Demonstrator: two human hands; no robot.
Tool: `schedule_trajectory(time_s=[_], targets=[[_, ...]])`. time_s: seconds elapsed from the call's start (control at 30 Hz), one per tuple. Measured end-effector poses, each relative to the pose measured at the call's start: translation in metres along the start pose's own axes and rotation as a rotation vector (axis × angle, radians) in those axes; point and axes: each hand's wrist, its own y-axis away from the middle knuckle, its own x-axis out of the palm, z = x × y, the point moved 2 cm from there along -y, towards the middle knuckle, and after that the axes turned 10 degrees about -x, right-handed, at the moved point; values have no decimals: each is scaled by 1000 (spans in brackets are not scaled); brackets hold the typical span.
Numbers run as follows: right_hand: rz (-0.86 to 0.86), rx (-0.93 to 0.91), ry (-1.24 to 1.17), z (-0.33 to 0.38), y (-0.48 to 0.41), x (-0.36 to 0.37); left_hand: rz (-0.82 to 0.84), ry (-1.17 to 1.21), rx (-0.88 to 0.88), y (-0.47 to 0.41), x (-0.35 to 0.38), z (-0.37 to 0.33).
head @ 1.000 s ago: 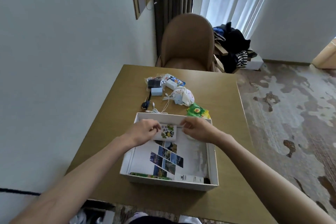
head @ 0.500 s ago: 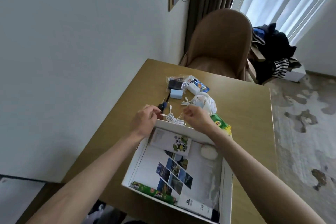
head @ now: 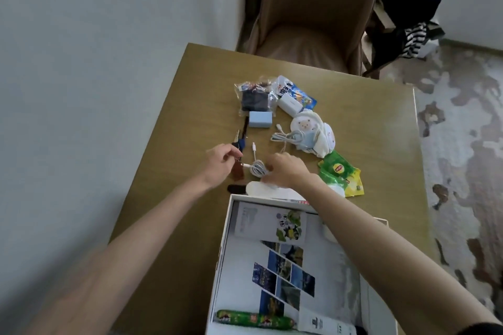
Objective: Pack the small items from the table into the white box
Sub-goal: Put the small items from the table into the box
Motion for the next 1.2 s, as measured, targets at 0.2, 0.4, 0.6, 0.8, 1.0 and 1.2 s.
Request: schedule_trajectory(time_s=[0.2,0.4,0.6,0.8,1.0,1.2], targets=[[-104,26,-514,-19,11,-19,40,-62,88,-18,4,-2],[-291,34,-985,-37,34,-52,88,-159,193,-16,4,-13],[-560,87,-1451,-59,62,-67,101,-258,283,-26,17,-54],[-637,108,-1648,-76,94,-66,105,-571,344,-44,55,-95],[-635,225,-1477,-85,126,-47,106,-969,379,-68,84,-97],[-660,132,-1417,-78,167,-43,150,-898,313,-70,88,-99]])
